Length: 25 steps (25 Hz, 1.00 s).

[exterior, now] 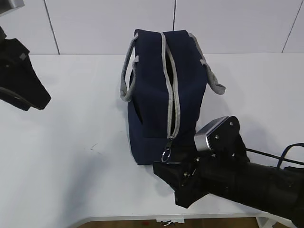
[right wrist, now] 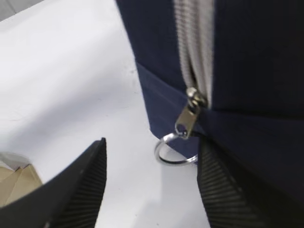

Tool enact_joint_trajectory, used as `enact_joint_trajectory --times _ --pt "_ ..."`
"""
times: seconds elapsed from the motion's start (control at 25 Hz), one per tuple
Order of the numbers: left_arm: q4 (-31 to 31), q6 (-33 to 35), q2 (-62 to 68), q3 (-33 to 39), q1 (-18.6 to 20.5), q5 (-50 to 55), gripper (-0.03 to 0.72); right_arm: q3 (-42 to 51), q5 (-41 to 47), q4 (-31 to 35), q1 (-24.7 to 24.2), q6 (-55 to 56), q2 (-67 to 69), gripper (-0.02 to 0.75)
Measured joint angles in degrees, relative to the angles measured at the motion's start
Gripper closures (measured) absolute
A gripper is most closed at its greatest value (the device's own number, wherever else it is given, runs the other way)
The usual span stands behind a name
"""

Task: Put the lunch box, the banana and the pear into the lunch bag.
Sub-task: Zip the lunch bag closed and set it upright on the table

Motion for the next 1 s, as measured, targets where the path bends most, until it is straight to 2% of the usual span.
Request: enact_joint_trajectory --times 0.24,0.52,0.88,1.0 --pt "-0.1 0.0 0.0 0.0 0.0 0.0 0.381 -0.4 -0.3 -2.2 0.0 0.0 0.0 0.269" --pt "-0.4 0.0 0.0 0.0 0.0 0.0 0.381 -0.5 0.7 1.0 0.0 0.0 0.0 0.274" --pt "-1.4 0.0 0.0 0.0 0.0 0.0 0.381 -0.5 2.3 1.4 0.0 0.0 0.0 0.430" --pt "-1.9 0.0 0.0 0.0 0.0 0.0 0.381 -0.5 3.1 1.5 0.0 0.0 0.0 0.458"
